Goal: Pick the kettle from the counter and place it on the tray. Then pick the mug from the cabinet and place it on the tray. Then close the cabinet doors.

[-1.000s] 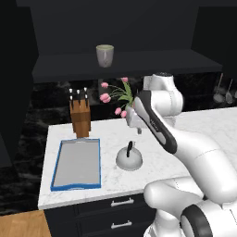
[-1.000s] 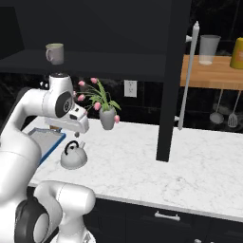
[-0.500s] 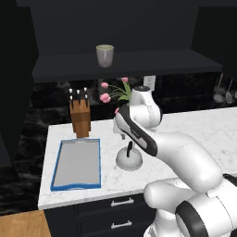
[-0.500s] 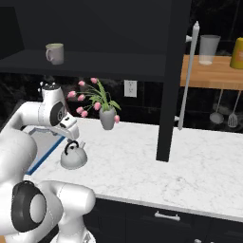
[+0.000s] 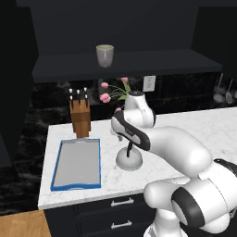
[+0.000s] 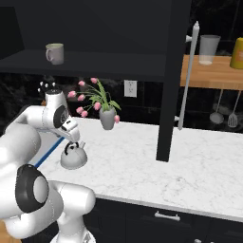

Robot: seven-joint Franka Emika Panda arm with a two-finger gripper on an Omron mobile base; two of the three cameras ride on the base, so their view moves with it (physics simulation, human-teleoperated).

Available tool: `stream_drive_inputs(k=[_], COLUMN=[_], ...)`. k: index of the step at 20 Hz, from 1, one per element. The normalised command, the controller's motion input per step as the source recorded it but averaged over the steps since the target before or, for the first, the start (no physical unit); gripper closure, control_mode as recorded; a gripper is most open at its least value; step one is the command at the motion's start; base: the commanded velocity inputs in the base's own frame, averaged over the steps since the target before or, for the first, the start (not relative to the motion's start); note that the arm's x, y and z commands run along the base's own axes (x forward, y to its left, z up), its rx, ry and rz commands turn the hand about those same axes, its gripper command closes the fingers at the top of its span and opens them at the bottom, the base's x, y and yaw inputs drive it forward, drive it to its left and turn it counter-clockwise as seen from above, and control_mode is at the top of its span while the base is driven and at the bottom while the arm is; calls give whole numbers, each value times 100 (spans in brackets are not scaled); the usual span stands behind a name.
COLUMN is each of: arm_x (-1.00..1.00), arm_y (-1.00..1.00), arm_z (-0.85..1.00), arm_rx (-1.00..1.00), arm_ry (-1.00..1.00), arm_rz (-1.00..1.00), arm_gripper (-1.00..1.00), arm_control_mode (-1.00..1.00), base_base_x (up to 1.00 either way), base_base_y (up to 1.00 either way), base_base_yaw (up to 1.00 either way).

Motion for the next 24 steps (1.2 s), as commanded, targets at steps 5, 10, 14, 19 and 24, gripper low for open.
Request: stream_drive_inputs(k=[5, 10, 14, 19, 24], arm_x=[6, 8, 4, 7, 22], arm_y=[0, 0, 0, 0, 0], arm_z=[-31, -27, -16, -9, -11], arm_rx=[0, 0, 0, 0, -2], arm_ry=[0, 0, 0, 0, 0], arm_rz=[-3, 0, 0, 0, 0], arm_gripper=[-100, -100, -100, -100, -100], arm_control_mode=[-100, -100, -100, -100, -100], base_base_x=[0, 0, 0, 0, 0], base_base_y=[0, 0, 0, 0, 0], base_base_yaw=[0, 0, 0, 0, 0])
